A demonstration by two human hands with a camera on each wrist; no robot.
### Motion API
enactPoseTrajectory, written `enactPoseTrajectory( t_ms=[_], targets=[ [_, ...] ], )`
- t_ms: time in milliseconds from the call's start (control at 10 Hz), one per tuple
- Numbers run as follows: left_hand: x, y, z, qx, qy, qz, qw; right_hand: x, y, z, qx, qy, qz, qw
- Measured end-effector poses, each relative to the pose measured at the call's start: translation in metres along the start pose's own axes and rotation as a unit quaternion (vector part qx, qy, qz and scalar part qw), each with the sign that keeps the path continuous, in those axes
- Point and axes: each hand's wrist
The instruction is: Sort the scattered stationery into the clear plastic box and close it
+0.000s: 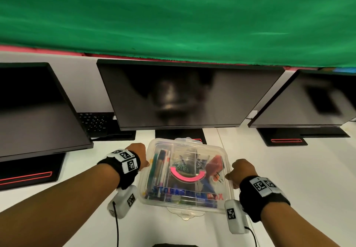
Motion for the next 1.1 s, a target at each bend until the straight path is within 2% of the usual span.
enactPoseTrajectory(
  t_ms=[100,200,300,400,500,600,800,900,1000,1100],
  targets=[
    [-0.009,-0.002,0.0,-0.014,-0.037,-0.011,0.999,0.006,-0.002,-0.002,0.053,0.011,-0.027,0.998],
    [-0.02,0.007,-0.008,0.05,0.036,0.038,0.997,-0.008,-0.01,0.006,0.015,0.029,-0.13,0.991],
    [-0.014,0.031,-0.02,0.069,0.102,0.143,0.982,-0.031,-0.017,0.022,-0.081,-0.052,-0.274,0.957],
    [0.002,0.061,-0.019,0.075,0.077,0.191,0.976,-0.044,-0.019,0.034,-0.166,-0.103,-0.31,0.93],
    [0.014,0.084,-0.011,0.086,0.042,0.201,0.975,-0.047,-0.017,0.044,-0.186,-0.074,-0.329,0.923],
    [0.021,0.091,-0.007,0.08,0.024,0.183,0.98,-0.052,-0.015,0.054,-0.203,-0.062,-0.365,0.906],
    [0.036,0.093,0.0,0.053,0.034,0.161,0.985,-0.054,-0.02,0.055,-0.233,-0.016,-0.385,0.893],
    [0.039,0.093,-0.009,0.052,0.018,0.143,0.988,-0.048,-0.021,0.062,-0.21,0.007,-0.35,0.913],
    [0.043,0.087,-0.005,0.063,-0.005,0.134,0.989,-0.044,-0.017,0.063,-0.232,0.032,-0.348,0.908],
    [0.036,0.079,-0.001,0.04,0.009,0.131,0.991,-0.023,-0.005,0.079,-0.274,0.128,-0.416,0.858]
  ],
)
Point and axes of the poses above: each hand's wrist, its own x-axis towards the middle knuckle, its own z-axis out of the palm, y = z × x, and after that the axes turned 2 degrees about -y, right-handed
